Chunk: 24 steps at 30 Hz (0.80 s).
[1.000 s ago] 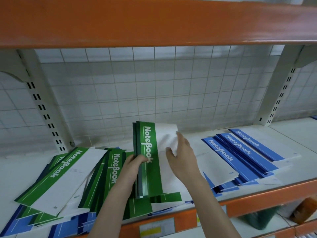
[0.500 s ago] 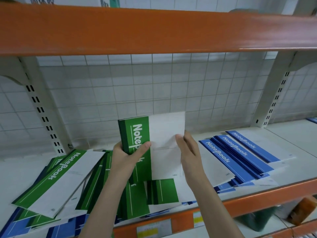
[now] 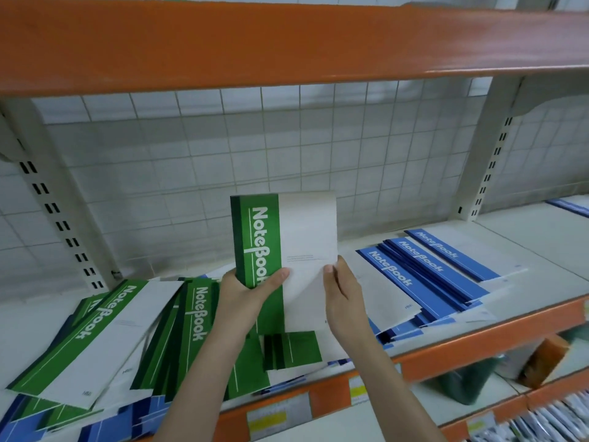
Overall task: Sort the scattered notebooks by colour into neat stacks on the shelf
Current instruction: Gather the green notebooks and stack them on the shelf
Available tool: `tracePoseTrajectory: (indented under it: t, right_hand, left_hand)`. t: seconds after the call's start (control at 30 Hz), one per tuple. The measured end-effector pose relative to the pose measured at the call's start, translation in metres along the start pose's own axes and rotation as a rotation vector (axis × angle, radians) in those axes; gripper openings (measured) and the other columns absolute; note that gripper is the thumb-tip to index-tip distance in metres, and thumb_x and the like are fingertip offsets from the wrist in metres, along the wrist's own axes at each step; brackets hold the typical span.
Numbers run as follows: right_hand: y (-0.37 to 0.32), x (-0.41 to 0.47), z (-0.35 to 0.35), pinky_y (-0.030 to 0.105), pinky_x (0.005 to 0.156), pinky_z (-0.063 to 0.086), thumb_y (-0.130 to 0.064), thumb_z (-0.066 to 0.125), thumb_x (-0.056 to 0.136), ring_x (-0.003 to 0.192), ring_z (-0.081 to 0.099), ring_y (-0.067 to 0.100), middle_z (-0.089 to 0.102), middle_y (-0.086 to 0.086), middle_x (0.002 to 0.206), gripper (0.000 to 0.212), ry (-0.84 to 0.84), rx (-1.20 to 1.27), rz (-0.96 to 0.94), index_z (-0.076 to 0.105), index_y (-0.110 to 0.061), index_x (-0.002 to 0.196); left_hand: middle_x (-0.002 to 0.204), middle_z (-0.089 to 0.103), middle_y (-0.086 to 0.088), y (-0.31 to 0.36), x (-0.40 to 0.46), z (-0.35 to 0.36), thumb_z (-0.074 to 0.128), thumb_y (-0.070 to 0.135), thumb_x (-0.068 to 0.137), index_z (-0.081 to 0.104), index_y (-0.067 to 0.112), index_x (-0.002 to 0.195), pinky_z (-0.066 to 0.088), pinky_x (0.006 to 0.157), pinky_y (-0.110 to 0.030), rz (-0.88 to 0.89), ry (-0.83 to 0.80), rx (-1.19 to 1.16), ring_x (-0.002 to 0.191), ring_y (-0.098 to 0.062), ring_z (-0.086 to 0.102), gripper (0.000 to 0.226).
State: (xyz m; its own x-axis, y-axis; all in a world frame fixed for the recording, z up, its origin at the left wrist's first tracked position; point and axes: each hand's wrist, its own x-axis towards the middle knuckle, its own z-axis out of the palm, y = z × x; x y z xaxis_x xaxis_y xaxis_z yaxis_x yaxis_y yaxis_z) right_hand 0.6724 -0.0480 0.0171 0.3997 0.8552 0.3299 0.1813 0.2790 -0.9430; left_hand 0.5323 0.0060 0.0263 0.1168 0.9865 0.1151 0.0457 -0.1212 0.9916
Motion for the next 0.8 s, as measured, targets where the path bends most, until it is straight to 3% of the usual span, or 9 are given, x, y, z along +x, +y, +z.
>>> tracePoseTrajectory:
  t: [0.07, 0.2, 0.33, 0.5, 0.63, 0.7, 0.8]
  right_hand:
    - [-0.004, 0.002, -0.014, 0.038, 0.054, 0.041, -0.019, 0.032, 0.103, 0.06, 0.047, 0.02, 0.054, 0.011, 0.07, 0.025, 0.008, -0.093, 0.02, 0.048, -0.008, 0.086]
    - [-0.004, 0.002, -0.045, 0.022, 0.056, 0.034, -0.018, 0.035, 0.102, 0.061, 0.038, 0.014, 0.041, 0.001, 0.066, 0.031, 0.134, -0.174, 0.127, 0.038, -0.013, 0.071]
    - [-0.003, -0.001, -0.087, 0.022, 0.05, 0.034, -0.02, 0.032, 0.102, 0.064, 0.041, 0.014, 0.044, 0.003, 0.073, 0.029, 0.229, -0.216, 0.323, 0.04, -0.012, 0.075]
    - [-0.004, -0.008, -0.154, 0.026, 0.054, 0.033, -0.02, 0.031, 0.1, 0.069, 0.044, 0.016, 0.047, 0.002, 0.075, 0.027, 0.362, -0.261, 0.434, 0.042, -0.014, 0.076]
    - [0.001, -0.021, -0.218, 0.028, 0.051, 0.027, -0.019, 0.032, 0.098, 0.063, 0.036, 0.012, 0.04, 0.001, 0.073, 0.024, 0.508, -0.335, 0.483, 0.038, -0.015, 0.075]
    - [0.006, -0.029, -0.254, 0.027, 0.053, 0.027, -0.019, 0.034, 0.098, 0.071, 0.038, 0.014, 0.039, 0.001, 0.078, 0.025, 0.593, -0.34, 0.496, 0.038, -0.016, 0.074]
    - [0.01, -0.042, -0.313, 0.027, 0.054, 0.025, -0.013, 0.037, 0.096, 0.075, 0.037, 0.018, 0.036, 0.002, 0.073, 0.029, 0.698, -0.351, 0.515, 0.031, -0.016, 0.068]
  left_hand:
    - [0.08, 0.072, 0.022, 0.003, 0.002, 0.008, 0.081, 0.05, 0.051, 0.066, 0.031, 0.091, 0.046, 0.063, -0.02, -0.057, -0.079, -0.017, 0.071, 0.005, 0.067, 0.047]
    - [0.08, 0.071, 0.023, 0.006, -0.001, 0.035, 0.066, 0.055, 0.078, 0.061, 0.04, 0.092, 0.046, 0.059, -0.02, -0.085, -0.159, 0.007, 0.074, 0.002, 0.066, 0.021]
    - [0.091, 0.069, 0.016, 0.01, -0.002, 0.078, 0.053, 0.05, 0.091, 0.059, 0.037, 0.096, 0.048, 0.059, -0.021, -0.051, -0.228, 0.039, 0.08, -0.003, 0.067, 0.015]
    - [0.084, 0.072, 0.009, 0.012, -0.009, 0.151, 0.051, 0.037, 0.096, 0.061, 0.027, 0.096, 0.049, 0.048, -0.017, -0.084, -0.398, 0.019, 0.067, -0.005, 0.07, 0.014]
    - [0.095, 0.072, 0.002, 0.012, -0.023, 0.223, 0.052, 0.037, 0.096, 0.061, 0.024, 0.102, 0.053, 0.061, -0.027, -0.147, -0.538, 0.043, 0.08, -0.015, 0.07, 0.017]
    - [0.1, 0.069, 0.0, 0.012, -0.032, 0.262, 0.051, 0.04, 0.096, 0.059, 0.021, 0.109, 0.053, 0.066, -0.031, -0.158, -0.61, 0.075, 0.086, -0.018, 0.068, 0.024]
    - [0.098, 0.067, 0.003, 0.011, -0.055, 0.325, 0.05, 0.042, 0.096, 0.057, 0.024, 0.108, 0.053, 0.06, -0.026, -0.172, -0.716, 0.081, 0.082, -0.012, 0.067, 0.022]
